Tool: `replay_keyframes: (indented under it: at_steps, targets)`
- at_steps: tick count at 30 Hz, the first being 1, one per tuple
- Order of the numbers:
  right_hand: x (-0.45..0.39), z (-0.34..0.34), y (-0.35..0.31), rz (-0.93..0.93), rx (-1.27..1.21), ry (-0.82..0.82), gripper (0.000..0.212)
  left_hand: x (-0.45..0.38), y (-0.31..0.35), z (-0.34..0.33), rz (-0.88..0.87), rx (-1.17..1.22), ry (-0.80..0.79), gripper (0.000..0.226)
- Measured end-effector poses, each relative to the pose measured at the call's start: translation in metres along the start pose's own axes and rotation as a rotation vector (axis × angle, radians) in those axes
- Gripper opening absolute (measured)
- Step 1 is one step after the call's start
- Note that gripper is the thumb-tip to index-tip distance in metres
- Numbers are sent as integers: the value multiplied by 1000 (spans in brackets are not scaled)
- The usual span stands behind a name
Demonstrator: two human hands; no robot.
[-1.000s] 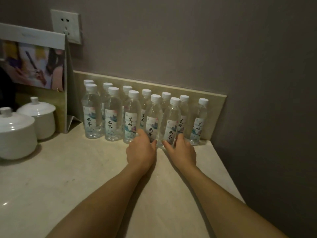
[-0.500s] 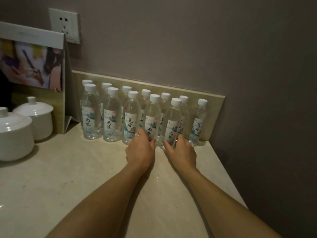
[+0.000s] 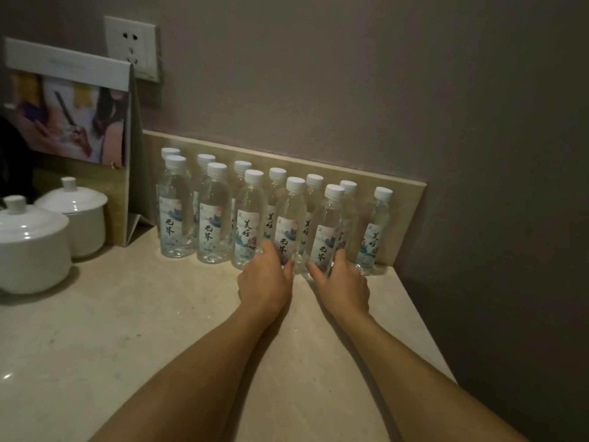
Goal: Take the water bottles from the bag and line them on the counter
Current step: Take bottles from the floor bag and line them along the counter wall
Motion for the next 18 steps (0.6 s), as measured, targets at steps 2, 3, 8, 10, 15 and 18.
replay_keyframes:
  at_steps: [2,3,8,10,15,18]
  targets:
    - [2,0,0,7,1,10,45,1,0,0,0,-4,-4,29]
    - [2,1,1,8,-3,10,44,1,1,0,0,-6,-4,29]
    - [3,0,1,-22,-4,5,42,1,1,1,7,-33,-8,30]
    - [4,1,1,-30,9,9,44,2,2,1,7,-45,-8,31]
    - [5,2,-1,-62,37,10,47,3,4,1,2,-88,-6,31]
    - [6,4,-2,-64,40,12,47,4,5,1,1,-89,-4,33]
Point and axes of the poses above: each hand's wrist, its own x-axis away from the middle knuckle, its own z-axis out of the back of the hand, y = z × x, the point moved 3 cm from there along -x, towards the middle knuckle, and after that the axes turned 10 degrees about y, right-handed, at the moved point
